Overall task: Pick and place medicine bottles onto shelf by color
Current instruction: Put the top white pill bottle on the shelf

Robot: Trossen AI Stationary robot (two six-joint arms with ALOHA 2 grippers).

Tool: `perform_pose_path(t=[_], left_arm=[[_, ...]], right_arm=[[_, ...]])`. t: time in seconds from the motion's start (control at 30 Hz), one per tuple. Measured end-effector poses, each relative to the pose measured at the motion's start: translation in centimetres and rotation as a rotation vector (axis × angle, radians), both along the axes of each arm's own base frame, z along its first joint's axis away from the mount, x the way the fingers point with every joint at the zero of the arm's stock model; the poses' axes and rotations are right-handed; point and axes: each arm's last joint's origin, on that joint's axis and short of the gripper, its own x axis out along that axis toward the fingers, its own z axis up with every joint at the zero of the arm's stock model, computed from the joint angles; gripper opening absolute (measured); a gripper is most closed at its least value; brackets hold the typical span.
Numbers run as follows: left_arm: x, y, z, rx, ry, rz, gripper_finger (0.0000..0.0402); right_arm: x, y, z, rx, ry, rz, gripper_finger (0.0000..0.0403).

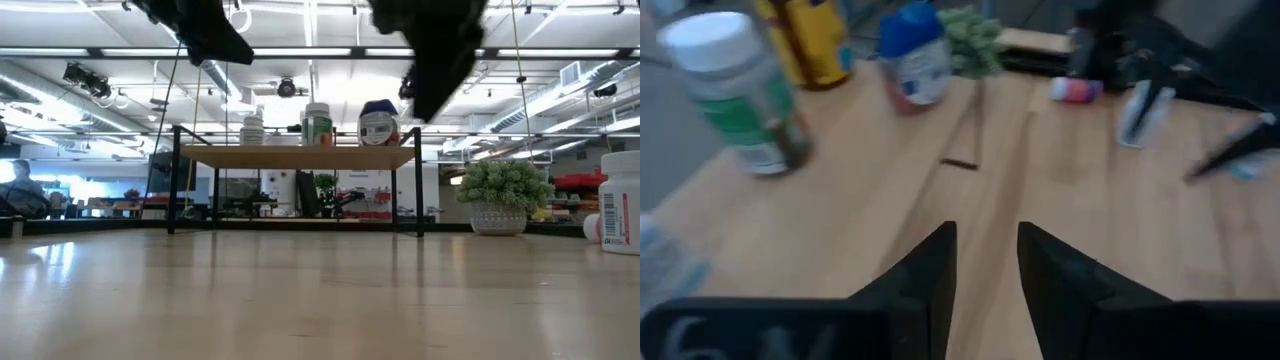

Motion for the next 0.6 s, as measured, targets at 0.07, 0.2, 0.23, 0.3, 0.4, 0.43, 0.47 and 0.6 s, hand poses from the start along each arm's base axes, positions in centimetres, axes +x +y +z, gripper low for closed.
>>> perform_pose_path(t=[0.07, 0.2, 0.23, 0.3, 0.4, 0.43, 0.47, 0.6], left_arm=[[0.0, -0.9, -1.1, 0.003, -0.05, -0.037, 0.0111], [0.2, -2.3, -3.6, 0.005, -0.09, -0.103, 0.011], [0.2, -2.5, -4.1, 0.007, -0.101, -0.113, 0.0111], [0.3, -3.0, -4.6, 0.0, -0.148, -0.133, 0.0111], [0.3, -3.6, -5.6, -0.026, -0.188, -0.147, 0.011], [0.3, -3.8, -5.8, -0.037, -0.201, -0.15, 0.0109], [0.3, -4.0, -5.9, -0.053, -0.217, -0.152, 0.0108], [0.2, -5.0, -6.7, -0.075, -0.308, -0.187, 0.0103]], right_arm=[[-1.2, 0.0, 0.4, 0.045, 0.077, -0.024, 0.0308], [-3.1, 0.4, 0.5, 0.079, 0.225, -0.053, 0.0308], [-3.4, 0.5, 0.6, 0.077, 0.255, -0.067, 0.0308], [-4.1, 0.6, 0.6, 0.064, 0.303, -0.12, 0.0308], [-4.9, 0.8, 0.8, 0.048, 0.339, -0.197, 0.0308], [-5.3, 0.9, 0.9, 0.039, 0.358, -0.215, 0.0308], [-5.6, 0.9, 1.1, 0.033, 0.366, -0.227, 0.0308], [-6.7, 1.1, 1.1, 0.046, 0.37, -0.254, 0.0308]])
